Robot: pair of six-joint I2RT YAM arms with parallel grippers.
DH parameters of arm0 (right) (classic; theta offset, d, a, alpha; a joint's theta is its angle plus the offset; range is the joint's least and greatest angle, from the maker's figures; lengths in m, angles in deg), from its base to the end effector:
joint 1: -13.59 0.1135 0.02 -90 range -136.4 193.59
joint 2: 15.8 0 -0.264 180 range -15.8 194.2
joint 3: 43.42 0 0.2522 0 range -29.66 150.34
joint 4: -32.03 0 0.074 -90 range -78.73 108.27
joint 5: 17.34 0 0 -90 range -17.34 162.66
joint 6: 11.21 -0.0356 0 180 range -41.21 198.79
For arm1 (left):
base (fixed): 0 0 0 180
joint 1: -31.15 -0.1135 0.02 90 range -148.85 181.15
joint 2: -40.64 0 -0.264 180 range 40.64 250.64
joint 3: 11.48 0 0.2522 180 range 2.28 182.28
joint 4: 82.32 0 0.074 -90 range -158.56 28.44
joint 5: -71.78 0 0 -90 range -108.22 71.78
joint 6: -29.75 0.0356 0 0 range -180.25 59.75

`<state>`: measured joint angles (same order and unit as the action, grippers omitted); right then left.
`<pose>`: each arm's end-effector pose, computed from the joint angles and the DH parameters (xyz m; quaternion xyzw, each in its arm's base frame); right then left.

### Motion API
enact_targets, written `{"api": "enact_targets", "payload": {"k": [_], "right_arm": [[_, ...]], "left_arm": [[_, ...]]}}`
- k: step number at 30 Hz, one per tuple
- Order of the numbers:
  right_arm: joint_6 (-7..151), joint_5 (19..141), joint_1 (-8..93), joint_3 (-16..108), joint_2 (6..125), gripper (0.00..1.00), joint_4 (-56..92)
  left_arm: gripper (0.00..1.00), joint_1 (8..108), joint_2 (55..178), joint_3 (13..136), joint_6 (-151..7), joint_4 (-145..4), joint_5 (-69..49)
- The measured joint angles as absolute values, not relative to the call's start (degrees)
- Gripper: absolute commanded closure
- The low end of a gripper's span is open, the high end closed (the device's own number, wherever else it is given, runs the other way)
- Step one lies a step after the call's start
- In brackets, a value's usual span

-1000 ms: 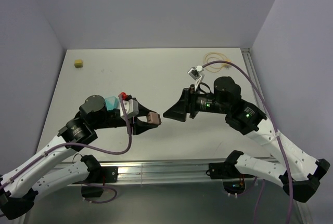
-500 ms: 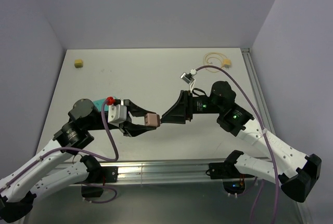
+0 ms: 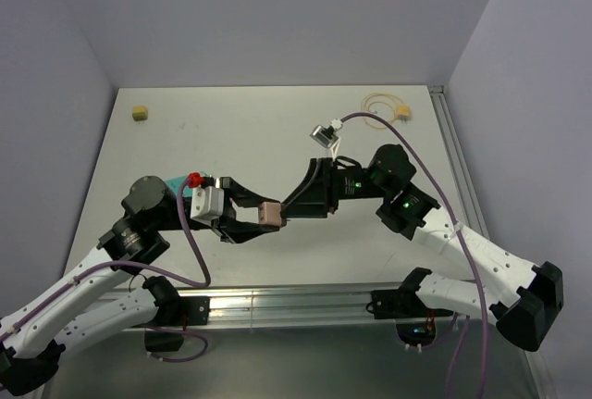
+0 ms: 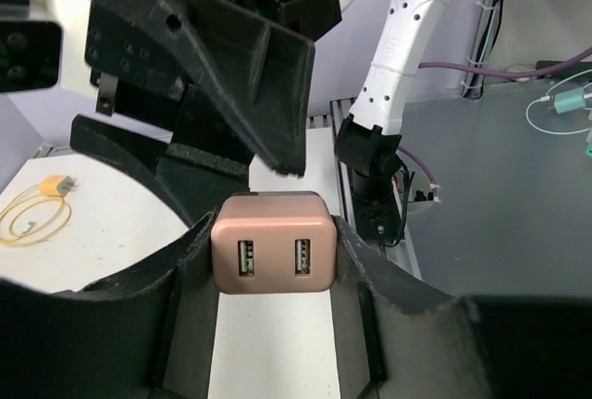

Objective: Insert the plug

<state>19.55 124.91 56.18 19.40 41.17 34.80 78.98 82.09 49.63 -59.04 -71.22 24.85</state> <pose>0.1442 0.1708 0.3749 -0.2456 0.6275 0.7094 0.2064 0.0884 -0.1338 0.3880 0.5050 0.4366 -0.4989 0.5527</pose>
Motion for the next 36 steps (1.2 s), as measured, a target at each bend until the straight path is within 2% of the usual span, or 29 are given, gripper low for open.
{"api": "enact_targets", "payload": {"k": [5,11,12,14,15,16,18,20,22,24,28,31,36], "right_arm": [[18.8,124.9,57.7,19.4,43.5,0.38,35.8],[16.4,125.8,58.9,19.9,44.8,0.67,38.6],[16.0,126.0,59.0,20.0,45.0,0.75,39.4],[14.9,126.1,59.4,19.9,45.2,0.83,40.7],[14.4,126.1,59.4,19.8,45.2,0.94,41.4],[13.8,126.1,59.4,19.7,45.3,1.0,42.1],[12.9,126.1,59.4,19.4,45.4,1.0,43.2],[12.3,126.1,59.4,19.3,45.4,1.0,43.6],[11.7,126.0,59.4,18.9,45.4,1.0,44.4],[11.5,125.8,59.4,18.7,45.4,1.0,44.4],[11.1,125.4,59.4,18.6,45.4,1.0,44.2],[11.0,125.8,59.5,18.6,45.2,1.0,44.3],[11.4,126.3,59.7,18.8,44.9,1.0,43.2]], "left_arm": [[1.0,79.0,82.1,49.6,-59.2,-71.3,25.2],[1.0,79.0,81.9,49.5,-58.7,-71.1,26.2],[1.0,79.0,81.6,49.5,-58.4,-70.9,26.3],[1.0,79.0,81.2,49.5,-58.2,-70.9,26.5],[1.0,79.0,81.1,49.5,-58.0,-71.0,26.5],[1.0,79.0,81.0,49.5,-57.9,-71.0,26.5],[1.0,79.0,80.8,49.5,-57.5,-71.1,26.4],[0.88,79.0,80.8,49.5,-57.0,-71.1,26.2],[0.71,79.1,80.6,49.7,-56.5,-70.6,25.7],[0.62,79.3,80.4,49.7,-56.1,-69.7,25.2],[0.37,79.4,79.5,49.7,-54.8,-68.4,23.7],[0.26,79.3,78.2,49.7,-54.1,-65.8,21.4],[0.24,79.2,76.7,49.7,-52.5,-62.8,19.0]]}}
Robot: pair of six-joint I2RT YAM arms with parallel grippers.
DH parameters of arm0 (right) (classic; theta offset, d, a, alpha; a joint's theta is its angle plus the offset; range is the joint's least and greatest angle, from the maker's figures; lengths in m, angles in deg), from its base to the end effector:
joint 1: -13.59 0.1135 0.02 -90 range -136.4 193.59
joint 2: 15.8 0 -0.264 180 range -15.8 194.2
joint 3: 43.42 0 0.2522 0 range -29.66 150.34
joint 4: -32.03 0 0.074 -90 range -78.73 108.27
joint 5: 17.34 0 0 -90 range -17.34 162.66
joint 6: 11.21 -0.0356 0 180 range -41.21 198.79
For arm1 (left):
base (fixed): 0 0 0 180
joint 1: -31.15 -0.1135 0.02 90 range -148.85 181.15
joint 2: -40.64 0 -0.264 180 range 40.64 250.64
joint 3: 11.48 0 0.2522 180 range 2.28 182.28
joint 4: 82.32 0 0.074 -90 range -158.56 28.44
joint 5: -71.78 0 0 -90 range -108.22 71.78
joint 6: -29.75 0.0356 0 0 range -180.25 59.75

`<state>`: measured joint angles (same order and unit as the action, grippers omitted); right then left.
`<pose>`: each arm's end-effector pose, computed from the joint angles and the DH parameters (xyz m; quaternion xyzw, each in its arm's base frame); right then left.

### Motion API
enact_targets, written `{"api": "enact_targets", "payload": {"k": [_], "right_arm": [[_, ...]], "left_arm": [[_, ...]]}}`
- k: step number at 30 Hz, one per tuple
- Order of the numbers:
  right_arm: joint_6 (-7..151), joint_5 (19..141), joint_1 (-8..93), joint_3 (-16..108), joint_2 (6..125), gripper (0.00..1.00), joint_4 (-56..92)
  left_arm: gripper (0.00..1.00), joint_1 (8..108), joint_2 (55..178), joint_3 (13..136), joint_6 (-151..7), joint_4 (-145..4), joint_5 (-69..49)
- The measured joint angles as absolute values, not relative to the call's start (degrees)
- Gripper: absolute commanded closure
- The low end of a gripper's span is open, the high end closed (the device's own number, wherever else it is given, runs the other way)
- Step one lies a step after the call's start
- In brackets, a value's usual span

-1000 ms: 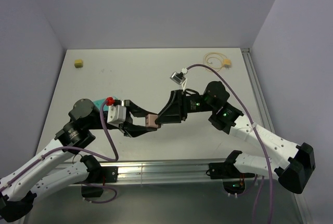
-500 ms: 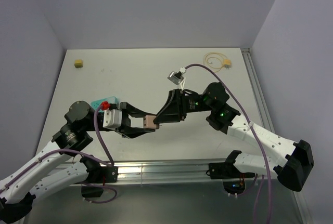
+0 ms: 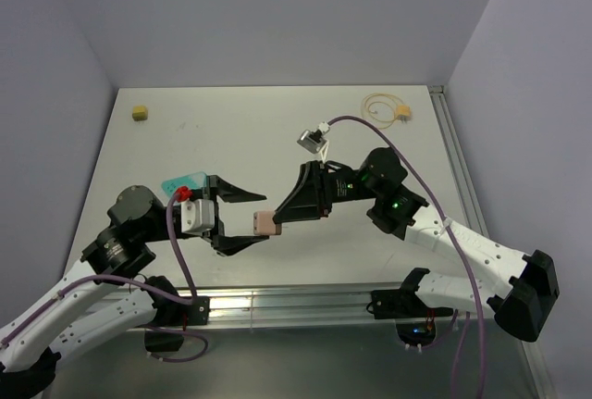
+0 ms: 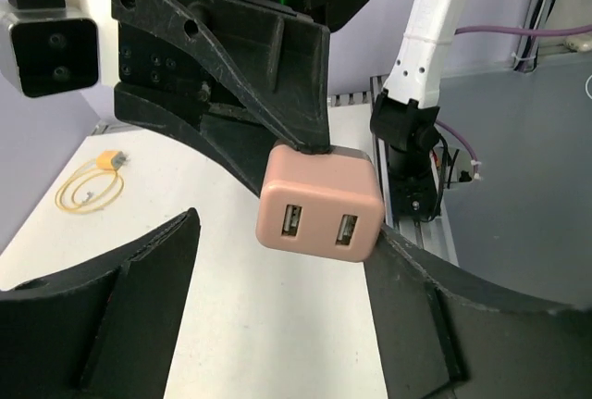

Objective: Insert the plug

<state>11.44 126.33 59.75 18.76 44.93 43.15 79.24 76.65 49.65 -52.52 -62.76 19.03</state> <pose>0.1427 0.1900 0.3709 -0.2436 0.6133 0.7371 0.1456 0.0752 -0.1161 0.3857 0.5071 0.4520 -0.4435 0.5847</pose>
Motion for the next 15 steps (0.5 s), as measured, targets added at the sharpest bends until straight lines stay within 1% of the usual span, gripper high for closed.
{"api": "enact_targets", "payload": {"k": [1,3,4,11,14,15], "right_arm": [[11.6,126.4,59.7,18.8,44.9,1.0,42.8],[12.3,126.4,59.7,19.1,44.9,1.0,41.4],[12.6,126.4,59.7,19.2,45.0,1.0,40.9],[13.5,126.9,59.8,19.9,46.5,1.0,38.3],[13.5,127.0,59.8,20.2,47.6,1.0,38.4],[13.4,127.1,59.8,20.3,47.9,1.0,38.4]], "left_arm": [[0.24,79.2,76.6,49.7,-52.3,-62.3,18.9],[0.19,79.2,76.6,49.7,-52.0,-61.6,18.7],[0.18,79.2,76.8,49.7,-51.9,-61.4,18.8],[0.17,79.2,77.0,49.7,-51.0,-60.5,19.3],[0.23,79.2,76.9,49.7,-50.8,-60.4,19.7],[0.28,79.2,77.0,49.7,-50.6,-60.2,20.0]]}}
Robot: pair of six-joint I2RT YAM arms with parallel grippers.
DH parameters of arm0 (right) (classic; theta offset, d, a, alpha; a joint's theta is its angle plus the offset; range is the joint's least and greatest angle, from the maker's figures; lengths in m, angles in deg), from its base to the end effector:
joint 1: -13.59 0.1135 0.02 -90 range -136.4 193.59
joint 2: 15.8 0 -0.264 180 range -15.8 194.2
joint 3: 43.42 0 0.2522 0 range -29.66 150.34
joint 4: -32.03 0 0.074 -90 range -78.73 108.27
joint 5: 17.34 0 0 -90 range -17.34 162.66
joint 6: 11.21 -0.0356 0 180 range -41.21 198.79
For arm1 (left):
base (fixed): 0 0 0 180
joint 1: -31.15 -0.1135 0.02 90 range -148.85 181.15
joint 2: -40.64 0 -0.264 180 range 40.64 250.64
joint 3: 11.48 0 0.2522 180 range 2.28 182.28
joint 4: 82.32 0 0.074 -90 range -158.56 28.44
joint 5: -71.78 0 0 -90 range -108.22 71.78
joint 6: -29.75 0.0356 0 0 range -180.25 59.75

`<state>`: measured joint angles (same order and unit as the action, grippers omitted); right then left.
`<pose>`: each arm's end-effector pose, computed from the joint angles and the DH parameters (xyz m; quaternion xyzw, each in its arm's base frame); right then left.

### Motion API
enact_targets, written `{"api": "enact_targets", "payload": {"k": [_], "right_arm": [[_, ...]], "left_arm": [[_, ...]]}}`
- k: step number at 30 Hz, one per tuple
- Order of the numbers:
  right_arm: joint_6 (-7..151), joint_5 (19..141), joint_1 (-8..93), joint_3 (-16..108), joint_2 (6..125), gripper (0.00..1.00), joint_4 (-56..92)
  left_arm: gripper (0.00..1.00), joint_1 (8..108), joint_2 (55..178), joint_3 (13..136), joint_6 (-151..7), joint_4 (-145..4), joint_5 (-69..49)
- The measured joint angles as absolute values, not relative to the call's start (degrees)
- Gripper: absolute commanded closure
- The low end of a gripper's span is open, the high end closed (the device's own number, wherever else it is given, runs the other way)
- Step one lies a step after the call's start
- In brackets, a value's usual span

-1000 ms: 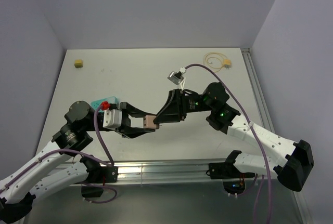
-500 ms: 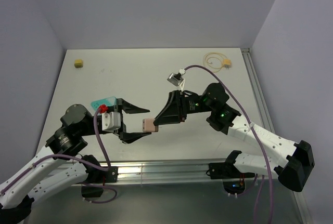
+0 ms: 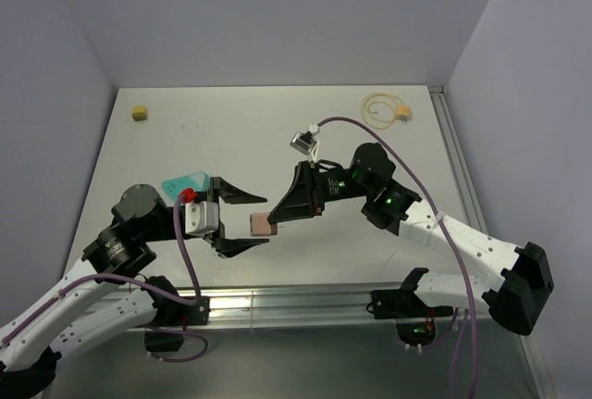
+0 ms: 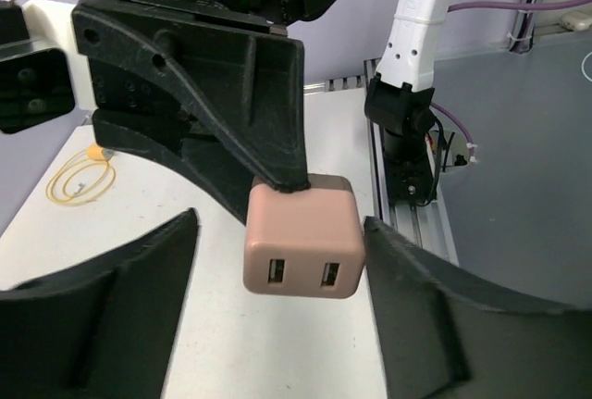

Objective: Insert the plug

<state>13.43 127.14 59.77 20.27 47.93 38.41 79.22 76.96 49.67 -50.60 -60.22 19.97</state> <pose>0.1518 0.2001 0.3605 -0.2375 0.6415 0.7195 0.1203 0.0759 -0.1174 0.3806 0.5221 0.4568 -0.4382 0.5716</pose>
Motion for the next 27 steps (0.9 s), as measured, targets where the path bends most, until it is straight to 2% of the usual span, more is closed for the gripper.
{"api": "enact_targets", "payload": {"k": [8,9,11,12,13,15,16,17,20,23,27], "right_arm": [[13.2,127.4,59.9,21.8,49.6,1.0,38.5],[13.1,127.4,59.9,21.8,49.7,1.0,38.5],[12.6,127.4,59.8,21.8,50.0,1.0,38.4],[12.4,127.6,59.8,21.8,50.1,1.0,38.5],[12.4,127.6,59.8,21.8,50.2,1.0,38.5],[12.2,127.6,59.8,21.8,50.2,1.0,38.6],[12.2,127.6,59.8,21.8,50.2,0.97,38.6],[12.4,127.5,59.8,21.9,50.3,0.78,38.3],[15.4,126.3,59.7,24.4,50.8,0.36,33.5],[21.5,122.9,59.8,27.8,51.0,0.28,27.1],[28.6,117.3,58.8,30.3,51.0,0.27,19.9]], "left_arm": [[0.48,79.2,77.2,50.2,-49.4,-58.6,20.8],[0.58,79.2,77.2,50.2,-49.3,-58.3,21.0],[0.74,79.2,77.2,50.3,-48.9,-57.6,21.2],[0.93,79.2,77.2,50.5,-48.3,-57.0,21.3],[1.0,79.2,77.2,50.7,-48.3,-56.7,21.2],[1.0,79.2,77.4,51.1,-48.3,-56.2,21.0],[1.0,79.2,77.5,51.3,-48.4,-55.8,20.9],[1.0,79.2,77.6,51.6,-48.5,-55.3,20.6],[1.0,79.2,77.6,52.2,-49.1,-54.3,18.6],[1.0,79.2,78.1,52.8,-50.9,-53.4,13.9],[1.0,79.2,78.3,52.8,-54.5,-51.7,4.8]]}}
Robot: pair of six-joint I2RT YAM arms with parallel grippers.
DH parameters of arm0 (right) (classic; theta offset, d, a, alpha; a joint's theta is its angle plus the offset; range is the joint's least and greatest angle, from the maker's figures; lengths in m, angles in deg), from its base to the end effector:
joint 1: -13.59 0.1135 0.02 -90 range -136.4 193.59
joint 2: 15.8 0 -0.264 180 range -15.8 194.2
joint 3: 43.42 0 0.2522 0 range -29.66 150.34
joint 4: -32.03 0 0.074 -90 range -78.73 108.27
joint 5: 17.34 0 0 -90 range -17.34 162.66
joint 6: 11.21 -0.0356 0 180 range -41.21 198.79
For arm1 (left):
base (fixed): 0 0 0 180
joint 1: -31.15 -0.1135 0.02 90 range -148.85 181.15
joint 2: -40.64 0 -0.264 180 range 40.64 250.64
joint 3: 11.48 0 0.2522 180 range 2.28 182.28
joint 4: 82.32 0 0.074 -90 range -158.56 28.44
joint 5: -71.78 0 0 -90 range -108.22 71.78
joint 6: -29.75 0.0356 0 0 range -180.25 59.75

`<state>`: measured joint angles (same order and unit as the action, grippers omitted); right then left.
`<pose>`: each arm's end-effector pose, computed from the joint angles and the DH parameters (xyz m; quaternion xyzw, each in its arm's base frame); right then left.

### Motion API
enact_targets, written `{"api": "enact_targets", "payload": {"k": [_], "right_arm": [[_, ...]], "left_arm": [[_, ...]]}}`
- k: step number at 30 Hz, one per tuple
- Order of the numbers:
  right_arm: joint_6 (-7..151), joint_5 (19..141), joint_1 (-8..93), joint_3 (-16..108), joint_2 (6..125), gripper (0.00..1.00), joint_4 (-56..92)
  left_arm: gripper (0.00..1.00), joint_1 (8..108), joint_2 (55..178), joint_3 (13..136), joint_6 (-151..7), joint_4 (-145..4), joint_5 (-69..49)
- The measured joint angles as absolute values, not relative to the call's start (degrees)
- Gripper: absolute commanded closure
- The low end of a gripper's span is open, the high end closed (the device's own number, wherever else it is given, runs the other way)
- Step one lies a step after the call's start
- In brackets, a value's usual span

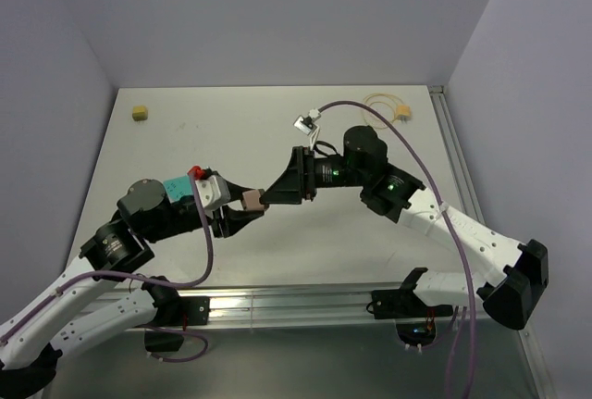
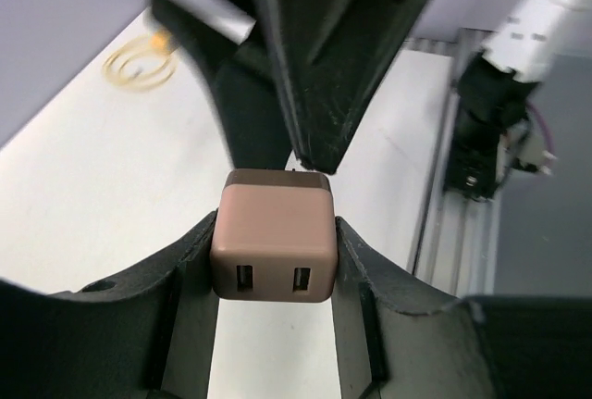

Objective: Insert the plug

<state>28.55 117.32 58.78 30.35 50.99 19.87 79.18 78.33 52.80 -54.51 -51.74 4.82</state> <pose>0.1692 0.2058 0.3778 -0.2259 0.6936 0.6503 0.2122 0.0853 -0.1157 0.3804 0.4455 0.5775 -0.3773 0.5706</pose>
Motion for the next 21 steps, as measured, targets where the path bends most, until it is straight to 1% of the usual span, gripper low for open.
{"api": "enact_targets", "payload": {"k": [3,7,11,14,16,18,21], "right_arm": [[32.4,112.6,56.7,30.8,51.5,0.27,16.4],[35.2,107.7,53.6,31.0,55.3,0.31,14.8],[38.3,102.0,52.4,33.4,63.8,0.34,13.0],[39.8,101.1,52.3,35.1,70.7,0.35,13.3],[40.7,101.9,52.3,38.0,76.1,0.37,12.9],[41.6,103.8,52.3,43.8,82.4,0.37,12.2],[42.9,106.4,52.3,52.6,91.0,0.38,12.7]], "left_arm": [[1.0,79.1,77.5,52.8,-58.6,-50.0,-2.8],[1.0,79.1,76.0,52.8,-64.6,-47.8,-12.6],[1.0,79.1,76.4,53.1,-70.7,-44.4,-21.4],[1.0,78.6,78.8,54.1,-74.8,-41.2,-26.7],[1.0,77.4,81.5,55.2,-76.8,-39.2,-29.1],[1.0,75.6,83.9,56.0,-78.4,-37.8,-30.0],[1.0,67.9,87.1,56.3,-80.0,-36.4,-28.4]]}}
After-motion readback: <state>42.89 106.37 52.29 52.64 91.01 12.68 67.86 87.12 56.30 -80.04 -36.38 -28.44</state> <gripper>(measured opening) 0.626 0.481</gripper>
